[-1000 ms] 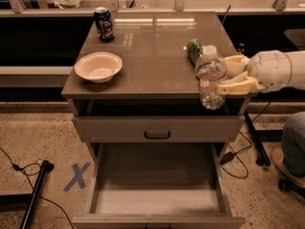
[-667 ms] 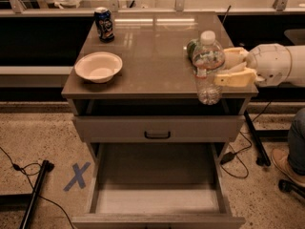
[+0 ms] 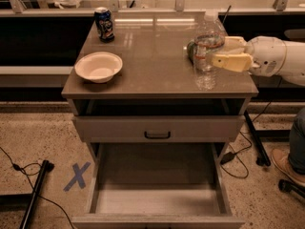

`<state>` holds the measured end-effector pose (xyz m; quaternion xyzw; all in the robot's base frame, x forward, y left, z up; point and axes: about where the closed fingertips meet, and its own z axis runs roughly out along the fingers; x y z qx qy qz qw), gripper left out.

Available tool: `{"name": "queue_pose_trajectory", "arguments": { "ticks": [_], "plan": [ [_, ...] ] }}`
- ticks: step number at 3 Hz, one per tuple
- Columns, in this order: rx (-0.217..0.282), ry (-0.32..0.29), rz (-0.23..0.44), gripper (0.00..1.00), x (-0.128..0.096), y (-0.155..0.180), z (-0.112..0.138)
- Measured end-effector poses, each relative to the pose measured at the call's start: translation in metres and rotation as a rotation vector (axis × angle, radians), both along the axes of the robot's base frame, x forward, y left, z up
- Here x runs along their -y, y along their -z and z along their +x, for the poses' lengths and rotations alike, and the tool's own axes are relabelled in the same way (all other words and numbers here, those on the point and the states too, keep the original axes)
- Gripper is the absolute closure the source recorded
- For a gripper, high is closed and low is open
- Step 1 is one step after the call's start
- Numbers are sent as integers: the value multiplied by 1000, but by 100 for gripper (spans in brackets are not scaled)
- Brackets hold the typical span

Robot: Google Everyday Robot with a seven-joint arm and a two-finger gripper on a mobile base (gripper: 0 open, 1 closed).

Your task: Pick water bottle from middle drawer and place on counter

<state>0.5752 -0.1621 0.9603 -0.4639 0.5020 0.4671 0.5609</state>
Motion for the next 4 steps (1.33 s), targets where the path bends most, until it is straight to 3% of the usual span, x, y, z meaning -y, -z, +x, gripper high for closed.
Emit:
{"name": "queue_pose_trajectory", "arguments": {
  "ticks": [1,4],
  "plan": [
    [6,35,48,100,11,-1,16],
    [65,194,105,100,83,25,46]
  ]
}}
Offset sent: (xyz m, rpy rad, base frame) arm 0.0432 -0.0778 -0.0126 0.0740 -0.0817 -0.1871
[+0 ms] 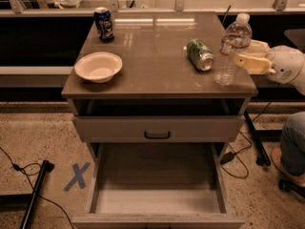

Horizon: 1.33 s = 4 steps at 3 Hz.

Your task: Pick water bottle from middle drawer and place on counter

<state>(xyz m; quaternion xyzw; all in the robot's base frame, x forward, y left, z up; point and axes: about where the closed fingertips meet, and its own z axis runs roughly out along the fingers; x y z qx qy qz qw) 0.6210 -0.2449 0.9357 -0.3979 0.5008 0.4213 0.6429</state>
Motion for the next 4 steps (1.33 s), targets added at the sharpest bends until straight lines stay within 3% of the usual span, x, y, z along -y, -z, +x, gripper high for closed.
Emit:
{"name": "queue_pose_trajectory", "arguments": {
  "ticks": [1,2,4],
  "plan": [
    [-4,32,-6,83,13,8,3],
    [-26,53,-30,59,17,17,6],
    [-24,41,-29,13,10,15,7]
  ]
}}
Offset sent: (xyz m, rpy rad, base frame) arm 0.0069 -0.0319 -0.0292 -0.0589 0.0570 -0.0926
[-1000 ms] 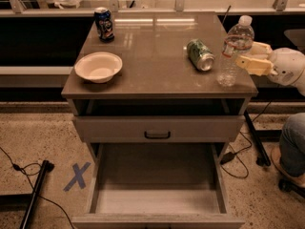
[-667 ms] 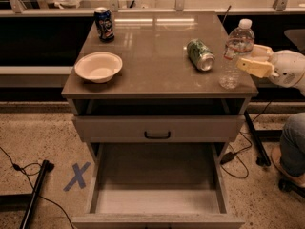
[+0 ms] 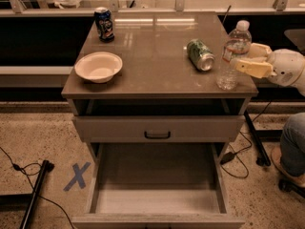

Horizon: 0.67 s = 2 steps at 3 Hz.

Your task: Pick water bottle from middle drawer and place on counter

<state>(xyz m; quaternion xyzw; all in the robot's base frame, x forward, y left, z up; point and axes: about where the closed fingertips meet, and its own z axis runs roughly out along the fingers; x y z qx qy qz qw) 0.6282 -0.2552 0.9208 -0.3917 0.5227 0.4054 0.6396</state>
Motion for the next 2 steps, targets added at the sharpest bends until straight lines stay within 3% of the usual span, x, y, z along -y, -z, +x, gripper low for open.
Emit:
{"name": "queue_pose_trajectory", "arguments": {
  "ticks": [1,2],
  "plan": [
    [1,-5,0,0,-3,-1,1],
    [1,-5,-1,0,-3,-1,1]
  ]
}}
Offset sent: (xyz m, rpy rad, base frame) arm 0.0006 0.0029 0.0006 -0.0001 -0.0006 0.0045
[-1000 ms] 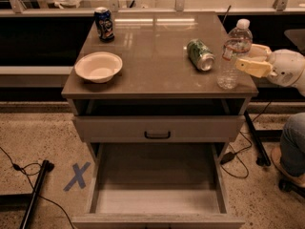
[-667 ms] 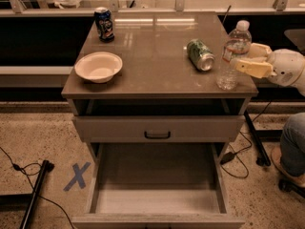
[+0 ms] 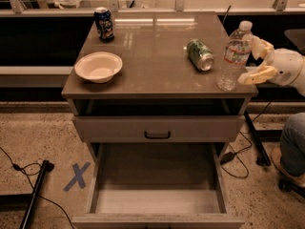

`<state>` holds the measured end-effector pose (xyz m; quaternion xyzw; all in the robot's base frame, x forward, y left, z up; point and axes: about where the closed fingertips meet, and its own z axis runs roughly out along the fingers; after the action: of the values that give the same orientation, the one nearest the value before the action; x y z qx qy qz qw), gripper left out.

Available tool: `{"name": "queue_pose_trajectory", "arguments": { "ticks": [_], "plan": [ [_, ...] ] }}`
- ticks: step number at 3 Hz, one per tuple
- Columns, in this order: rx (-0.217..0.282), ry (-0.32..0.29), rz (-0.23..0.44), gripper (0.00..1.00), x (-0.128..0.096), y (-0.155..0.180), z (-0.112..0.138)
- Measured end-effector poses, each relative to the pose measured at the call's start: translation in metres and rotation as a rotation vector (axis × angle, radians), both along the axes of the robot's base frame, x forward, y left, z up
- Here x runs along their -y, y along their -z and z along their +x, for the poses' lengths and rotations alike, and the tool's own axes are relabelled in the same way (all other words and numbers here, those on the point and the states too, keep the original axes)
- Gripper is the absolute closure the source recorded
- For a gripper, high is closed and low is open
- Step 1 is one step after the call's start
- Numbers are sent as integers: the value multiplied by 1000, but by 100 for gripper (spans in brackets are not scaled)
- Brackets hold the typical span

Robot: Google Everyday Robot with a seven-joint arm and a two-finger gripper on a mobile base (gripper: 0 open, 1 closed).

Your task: Pick water bottle from middle drawer and place on counter

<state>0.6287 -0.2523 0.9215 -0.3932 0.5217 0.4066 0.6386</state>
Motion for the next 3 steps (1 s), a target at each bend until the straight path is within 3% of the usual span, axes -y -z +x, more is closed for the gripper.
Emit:
{"name": "queue_pose_trajectory", "arguments": {
  "ticks": [2,3],
  "plan": [
    [47,-3,-136,0,10,-25,-27],
    [103,9,-152,0,22,-54,-48]
  ]
}}
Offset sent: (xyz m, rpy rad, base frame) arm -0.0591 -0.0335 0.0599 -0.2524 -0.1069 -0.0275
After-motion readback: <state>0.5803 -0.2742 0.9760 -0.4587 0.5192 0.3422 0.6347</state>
